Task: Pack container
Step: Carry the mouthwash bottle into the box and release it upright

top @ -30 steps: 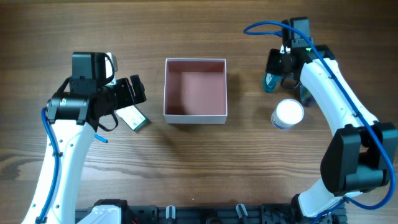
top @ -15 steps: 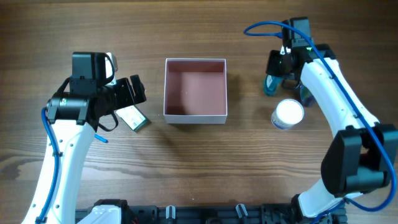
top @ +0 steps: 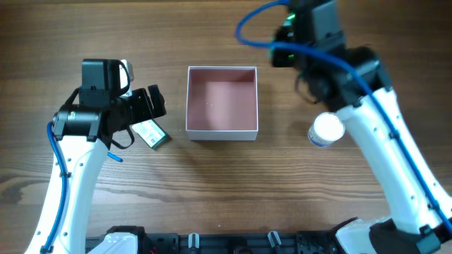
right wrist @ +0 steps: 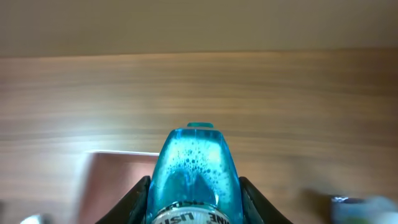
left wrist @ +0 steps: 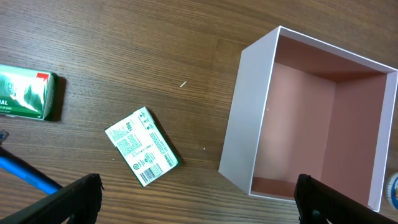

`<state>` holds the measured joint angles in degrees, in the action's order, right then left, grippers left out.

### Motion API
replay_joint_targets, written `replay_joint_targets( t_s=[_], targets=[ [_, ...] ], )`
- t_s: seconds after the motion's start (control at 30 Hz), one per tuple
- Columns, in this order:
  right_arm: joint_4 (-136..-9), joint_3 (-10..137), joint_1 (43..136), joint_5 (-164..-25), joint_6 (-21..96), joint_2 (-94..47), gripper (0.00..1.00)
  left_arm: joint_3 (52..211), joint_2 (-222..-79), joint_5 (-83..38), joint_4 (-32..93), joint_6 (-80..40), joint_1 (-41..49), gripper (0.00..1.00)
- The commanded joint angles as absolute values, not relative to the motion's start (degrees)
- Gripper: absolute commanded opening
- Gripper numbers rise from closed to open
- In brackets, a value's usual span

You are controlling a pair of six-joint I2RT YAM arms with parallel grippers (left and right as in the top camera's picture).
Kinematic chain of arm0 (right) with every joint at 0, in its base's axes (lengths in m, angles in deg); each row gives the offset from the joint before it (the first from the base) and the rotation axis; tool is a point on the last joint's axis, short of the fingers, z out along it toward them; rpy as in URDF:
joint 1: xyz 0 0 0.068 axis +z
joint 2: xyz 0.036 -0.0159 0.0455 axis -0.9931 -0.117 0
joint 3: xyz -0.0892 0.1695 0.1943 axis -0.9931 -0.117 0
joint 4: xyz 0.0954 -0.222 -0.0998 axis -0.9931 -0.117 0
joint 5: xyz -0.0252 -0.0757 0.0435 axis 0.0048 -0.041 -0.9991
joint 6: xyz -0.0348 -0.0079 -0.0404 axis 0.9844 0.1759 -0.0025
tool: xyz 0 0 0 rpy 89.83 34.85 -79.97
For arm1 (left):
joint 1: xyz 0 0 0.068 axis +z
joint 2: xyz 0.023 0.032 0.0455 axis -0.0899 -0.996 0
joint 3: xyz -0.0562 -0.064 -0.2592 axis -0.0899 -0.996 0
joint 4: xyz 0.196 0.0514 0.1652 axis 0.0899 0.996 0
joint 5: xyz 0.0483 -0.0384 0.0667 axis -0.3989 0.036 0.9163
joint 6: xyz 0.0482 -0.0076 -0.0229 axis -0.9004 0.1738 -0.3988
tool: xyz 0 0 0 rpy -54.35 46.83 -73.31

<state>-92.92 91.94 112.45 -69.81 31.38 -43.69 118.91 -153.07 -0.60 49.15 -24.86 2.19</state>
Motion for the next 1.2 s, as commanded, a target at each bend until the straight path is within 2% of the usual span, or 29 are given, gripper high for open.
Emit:
replay_joint_targets(
  t_s=[0.0,0.27,0.47,1.17],
  targets=[
    [-91.4,92.6,117.3,-68.4,20.4,-45.6,0.04,120.0,-153.4,-1.3,49.0,-24.1,1.9,1.00],
    [-88.1,92.7,124.1,-68.6,16.2,-54.6,0.04,120.0,-153.4,-1.3,49.0,-24.1,1.9,1.00],
    [-88.6,93.0,124.1,-73.4,13.8,-59.6,0.04,120.0,-153.4,-1.3,49.0,-24.1,1.9,1.00],
    [-85.9,93.0,120.9,-74.4,15.2,-70.3,0.04,120.0,-153.4,-1.3,49.0,-24.1,1.9,1.00]
  ],
)
